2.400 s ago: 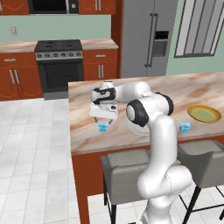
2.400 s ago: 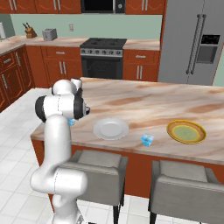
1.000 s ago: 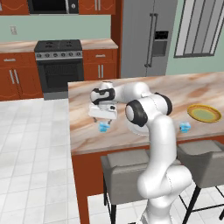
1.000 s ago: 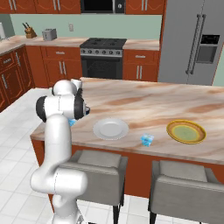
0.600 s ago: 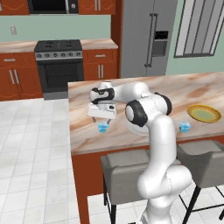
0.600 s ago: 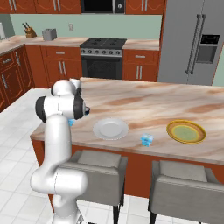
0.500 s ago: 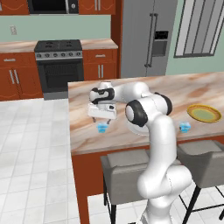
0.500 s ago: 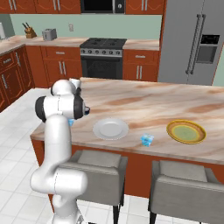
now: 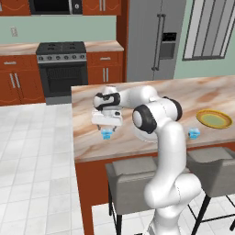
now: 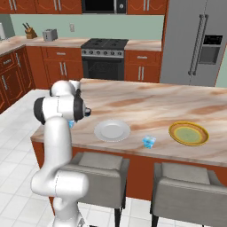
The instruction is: Place two yogurt containers on each plate.
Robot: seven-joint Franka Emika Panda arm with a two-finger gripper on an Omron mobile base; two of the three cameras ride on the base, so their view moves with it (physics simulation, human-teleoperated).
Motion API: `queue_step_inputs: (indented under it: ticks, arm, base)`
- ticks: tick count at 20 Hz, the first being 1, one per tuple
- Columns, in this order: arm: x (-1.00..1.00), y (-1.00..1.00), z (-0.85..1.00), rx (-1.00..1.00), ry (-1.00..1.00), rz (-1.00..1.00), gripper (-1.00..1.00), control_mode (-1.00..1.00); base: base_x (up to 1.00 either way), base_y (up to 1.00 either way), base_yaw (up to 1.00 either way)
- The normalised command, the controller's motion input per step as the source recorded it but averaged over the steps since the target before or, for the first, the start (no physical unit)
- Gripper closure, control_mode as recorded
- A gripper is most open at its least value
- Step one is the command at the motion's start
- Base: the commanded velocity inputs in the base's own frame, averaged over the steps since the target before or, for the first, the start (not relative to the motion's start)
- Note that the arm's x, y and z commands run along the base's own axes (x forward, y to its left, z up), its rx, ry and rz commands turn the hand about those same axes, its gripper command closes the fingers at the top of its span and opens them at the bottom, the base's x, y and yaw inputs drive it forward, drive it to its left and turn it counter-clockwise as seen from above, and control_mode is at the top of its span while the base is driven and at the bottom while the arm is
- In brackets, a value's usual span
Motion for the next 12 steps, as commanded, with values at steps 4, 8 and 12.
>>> queue_step_inputs:
  ticks: [4,8,12]
  arm:
    - [-0.10,0.00,-0.02,0.00,0.00,0.06,-1.00,-1.00]
    - [-0.01,0.02,-0.16,0.00,0.00,0.07,-1.00,-1.00]
    - [0.00,0.06,-0.24,0.00,-0.01,0.06,-1.00,-1.00]
  base:
    - [0.00,0.00,0.00]
    - [0.00,0.00,0.00]
    - [0.00,0.00,0.00]
